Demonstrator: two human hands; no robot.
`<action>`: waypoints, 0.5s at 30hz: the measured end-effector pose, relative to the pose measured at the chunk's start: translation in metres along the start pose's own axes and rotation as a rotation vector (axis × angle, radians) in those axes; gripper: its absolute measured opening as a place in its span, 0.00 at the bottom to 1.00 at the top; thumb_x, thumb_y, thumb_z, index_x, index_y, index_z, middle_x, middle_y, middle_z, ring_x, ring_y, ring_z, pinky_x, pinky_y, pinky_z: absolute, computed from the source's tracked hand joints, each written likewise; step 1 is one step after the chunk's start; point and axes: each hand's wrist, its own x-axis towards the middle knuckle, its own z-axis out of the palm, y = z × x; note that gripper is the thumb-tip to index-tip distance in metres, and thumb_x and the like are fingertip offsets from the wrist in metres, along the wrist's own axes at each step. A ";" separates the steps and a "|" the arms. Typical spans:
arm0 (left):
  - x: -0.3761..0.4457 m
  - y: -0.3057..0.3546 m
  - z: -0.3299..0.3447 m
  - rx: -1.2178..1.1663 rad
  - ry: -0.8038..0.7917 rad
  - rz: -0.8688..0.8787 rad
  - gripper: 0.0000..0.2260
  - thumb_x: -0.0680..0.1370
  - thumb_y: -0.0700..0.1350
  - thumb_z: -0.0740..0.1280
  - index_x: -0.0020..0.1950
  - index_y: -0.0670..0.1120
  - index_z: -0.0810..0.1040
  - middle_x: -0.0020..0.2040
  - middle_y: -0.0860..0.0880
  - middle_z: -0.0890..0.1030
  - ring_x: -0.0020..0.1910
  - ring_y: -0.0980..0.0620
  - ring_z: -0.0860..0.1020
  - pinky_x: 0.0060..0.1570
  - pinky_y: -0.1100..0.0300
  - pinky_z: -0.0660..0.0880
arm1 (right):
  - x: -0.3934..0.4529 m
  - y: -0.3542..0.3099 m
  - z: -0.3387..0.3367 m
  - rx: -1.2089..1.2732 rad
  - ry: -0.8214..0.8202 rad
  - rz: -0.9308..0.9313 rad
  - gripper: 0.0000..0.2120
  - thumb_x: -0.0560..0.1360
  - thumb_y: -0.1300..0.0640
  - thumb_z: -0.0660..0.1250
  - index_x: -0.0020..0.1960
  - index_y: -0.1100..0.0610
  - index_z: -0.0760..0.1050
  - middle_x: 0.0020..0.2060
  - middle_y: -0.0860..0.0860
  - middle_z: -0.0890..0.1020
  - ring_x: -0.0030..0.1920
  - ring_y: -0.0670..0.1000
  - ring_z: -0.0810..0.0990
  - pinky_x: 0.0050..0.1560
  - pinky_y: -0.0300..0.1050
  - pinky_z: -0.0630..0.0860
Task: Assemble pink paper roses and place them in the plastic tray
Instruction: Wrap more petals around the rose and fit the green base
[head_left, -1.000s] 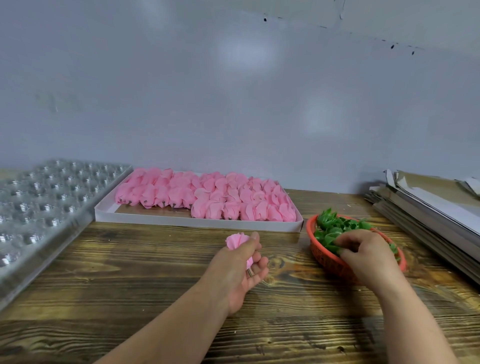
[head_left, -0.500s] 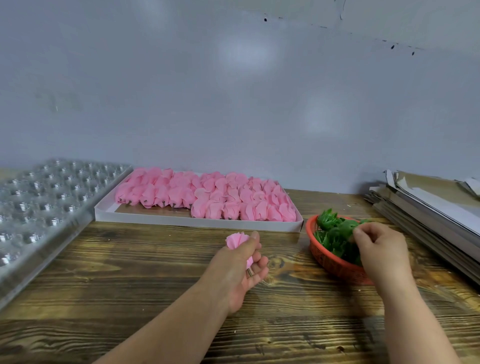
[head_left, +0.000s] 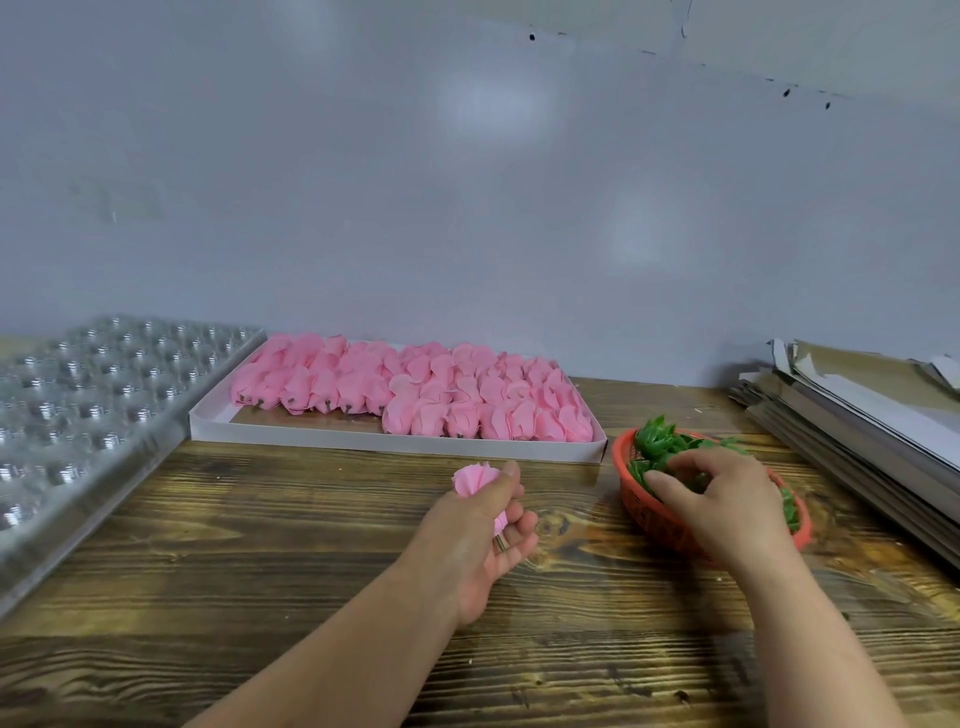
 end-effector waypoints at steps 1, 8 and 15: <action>0.000 0.000 0.000 0.001 -0.001 0.001 0.08 0.75 0.47 0.71 0.42 0.43 0.78 0.28 0.51 0.77 0.29 0.55 0.78 0.42 0.55 0.79 | 0.000 -0.002 0.001 -0.070 -0.033 0.001 0.12 0.70 0.47 0.72 0.49 0.53 0.82 0.45 0.52 0.82 0.53 0.57 0.76 0.56 0.53 0.71; -0.001 0.000 0.000 0.009 -0.003 -0.002 0.08 0.75 0.47 0.71 0.43 0.43 0.78 0.28 0.51 0.77 0.31 0.54 0.78 0.42 0.55 0.79 | 0.002 -0.006 0.006 -0.186 -0.035 0.005 0.05 0.73 0.54 0.68 0.45 0.52 0.82 0.45 0.52 0.82 0.54 0.57 0.75 0.53 0.50 0.69; -0.001 -0.001 0.000 0.017 -0.012 -0.006 0.08 0.75 0.47 0.70 0.43 0.43 0.78 0.28 0.51 0.77 0.30 0.54 0.78 0.42 0.55 0.79 | 0.006 -0.003 0.006 -0.267 -0.031 0.149 0.08 0.75 0.56 0.63 0.43 0.55 0.80 0.40 0.55 0.82 0.46 0.58 0.79 0.47 0.48 0.74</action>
